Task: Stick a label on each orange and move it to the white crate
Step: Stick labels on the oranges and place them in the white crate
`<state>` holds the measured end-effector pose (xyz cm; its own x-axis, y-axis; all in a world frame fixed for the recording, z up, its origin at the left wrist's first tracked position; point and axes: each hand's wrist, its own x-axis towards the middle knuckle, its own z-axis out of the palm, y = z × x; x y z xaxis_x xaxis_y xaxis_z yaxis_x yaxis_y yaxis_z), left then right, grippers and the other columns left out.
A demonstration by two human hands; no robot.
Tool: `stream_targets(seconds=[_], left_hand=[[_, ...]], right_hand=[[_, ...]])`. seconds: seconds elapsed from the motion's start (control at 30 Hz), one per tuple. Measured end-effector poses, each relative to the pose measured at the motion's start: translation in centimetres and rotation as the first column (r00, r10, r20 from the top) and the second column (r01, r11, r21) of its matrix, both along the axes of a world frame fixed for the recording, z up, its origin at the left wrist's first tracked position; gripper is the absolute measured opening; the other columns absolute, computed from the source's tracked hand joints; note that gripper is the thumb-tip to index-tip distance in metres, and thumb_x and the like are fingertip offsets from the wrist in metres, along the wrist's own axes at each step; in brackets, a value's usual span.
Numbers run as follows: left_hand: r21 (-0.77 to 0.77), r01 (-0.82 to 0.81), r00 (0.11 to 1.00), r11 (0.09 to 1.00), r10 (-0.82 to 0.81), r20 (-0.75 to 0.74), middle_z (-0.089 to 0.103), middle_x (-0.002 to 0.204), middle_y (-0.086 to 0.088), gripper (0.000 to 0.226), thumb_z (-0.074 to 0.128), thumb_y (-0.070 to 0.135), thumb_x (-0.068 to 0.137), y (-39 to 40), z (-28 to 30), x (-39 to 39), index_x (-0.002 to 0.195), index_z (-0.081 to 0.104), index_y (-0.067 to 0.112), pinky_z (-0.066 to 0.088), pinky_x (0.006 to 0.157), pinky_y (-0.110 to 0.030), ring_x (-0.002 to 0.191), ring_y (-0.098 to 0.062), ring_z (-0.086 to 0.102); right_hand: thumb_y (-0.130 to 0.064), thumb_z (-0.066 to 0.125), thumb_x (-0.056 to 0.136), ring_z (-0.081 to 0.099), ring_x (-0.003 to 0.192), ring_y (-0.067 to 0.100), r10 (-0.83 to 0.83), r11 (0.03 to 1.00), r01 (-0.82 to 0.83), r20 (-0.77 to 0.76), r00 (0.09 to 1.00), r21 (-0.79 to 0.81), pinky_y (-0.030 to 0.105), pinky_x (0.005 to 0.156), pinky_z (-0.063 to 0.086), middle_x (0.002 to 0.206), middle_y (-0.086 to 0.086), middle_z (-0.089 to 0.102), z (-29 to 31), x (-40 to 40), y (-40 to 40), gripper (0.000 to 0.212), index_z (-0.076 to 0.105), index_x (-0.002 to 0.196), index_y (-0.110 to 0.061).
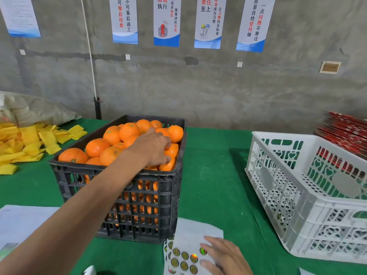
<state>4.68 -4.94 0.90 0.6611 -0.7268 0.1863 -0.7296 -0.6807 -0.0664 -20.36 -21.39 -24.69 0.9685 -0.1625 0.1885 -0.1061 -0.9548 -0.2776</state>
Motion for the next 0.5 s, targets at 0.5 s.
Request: stream_targets(seconds=[0.5], left_hand=[[-0.054, -0.035, 0.999, 0.998, 0.037, 0.030, 0.051, 0.132, -0.009, 0.057, 0.080, 0.027, 0.083, 0.4, -0.6, 1.2, 0.136, 0.059, 0.029, 0.040, 0.102, -0.041, 0.120, -0.031, 0.039]], right_hand=[[-0.061, 0.059, 0.089, 0.042, 0.115, -0.007, -0.174, 0.940, 0.155, 0.035, 0.984, 0.304, 0.031, 0.108, 0.033, 0.115, -0.032, 0.053, -0.8, 5.1, -3.3, 0.028, 0.075, 0.104, -0.043]])
